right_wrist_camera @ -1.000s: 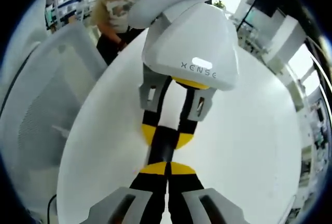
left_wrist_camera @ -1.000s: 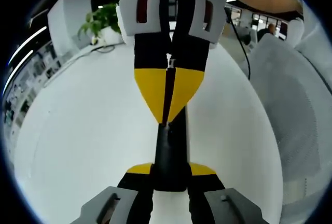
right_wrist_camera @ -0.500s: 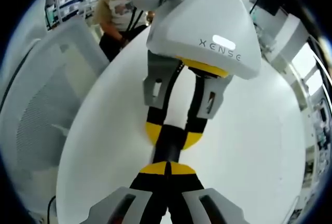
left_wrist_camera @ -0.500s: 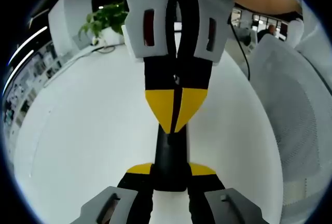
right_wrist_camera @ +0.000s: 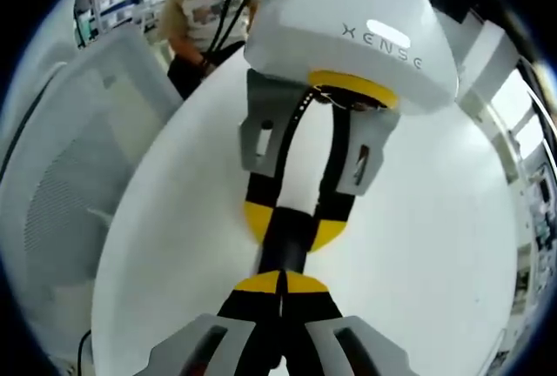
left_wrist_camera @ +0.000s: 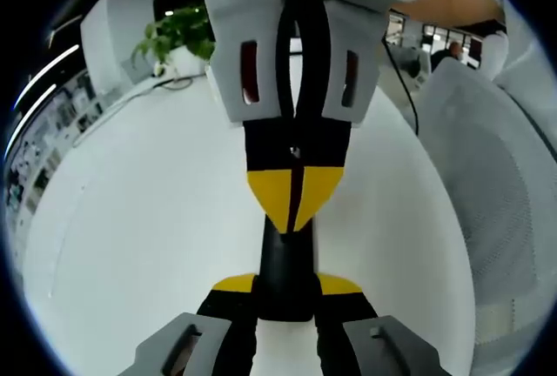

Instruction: Press the specified remote control buttons in sequence, fully releasing each button before pressing the next.

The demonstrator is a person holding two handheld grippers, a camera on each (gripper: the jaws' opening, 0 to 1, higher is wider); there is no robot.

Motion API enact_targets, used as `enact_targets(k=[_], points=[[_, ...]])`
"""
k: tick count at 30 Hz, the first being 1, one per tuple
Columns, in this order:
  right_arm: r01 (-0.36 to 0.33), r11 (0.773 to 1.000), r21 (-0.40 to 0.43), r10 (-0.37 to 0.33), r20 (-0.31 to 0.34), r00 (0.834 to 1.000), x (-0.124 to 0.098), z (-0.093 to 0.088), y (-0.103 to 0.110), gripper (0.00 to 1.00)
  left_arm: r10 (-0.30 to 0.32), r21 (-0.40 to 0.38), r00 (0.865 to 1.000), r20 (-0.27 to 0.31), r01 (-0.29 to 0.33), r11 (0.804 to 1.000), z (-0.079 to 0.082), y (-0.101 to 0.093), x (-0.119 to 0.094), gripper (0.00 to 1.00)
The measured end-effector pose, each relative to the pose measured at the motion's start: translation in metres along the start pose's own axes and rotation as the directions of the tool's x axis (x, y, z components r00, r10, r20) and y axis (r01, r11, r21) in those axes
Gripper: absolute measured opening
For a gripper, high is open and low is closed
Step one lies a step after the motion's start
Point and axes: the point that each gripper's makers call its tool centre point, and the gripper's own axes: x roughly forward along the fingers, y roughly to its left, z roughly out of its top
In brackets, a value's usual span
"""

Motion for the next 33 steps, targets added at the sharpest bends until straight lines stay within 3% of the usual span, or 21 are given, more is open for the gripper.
enact_targets(k=[33], points=[[-0.025,1.0,-0.003,0.025,-0.012,1.0,0.013,-0.005,0.001,0.0,-0.002,0.0,1.0,0.01,0.002,1.0,0.0,0.0,0.001,0.24]])
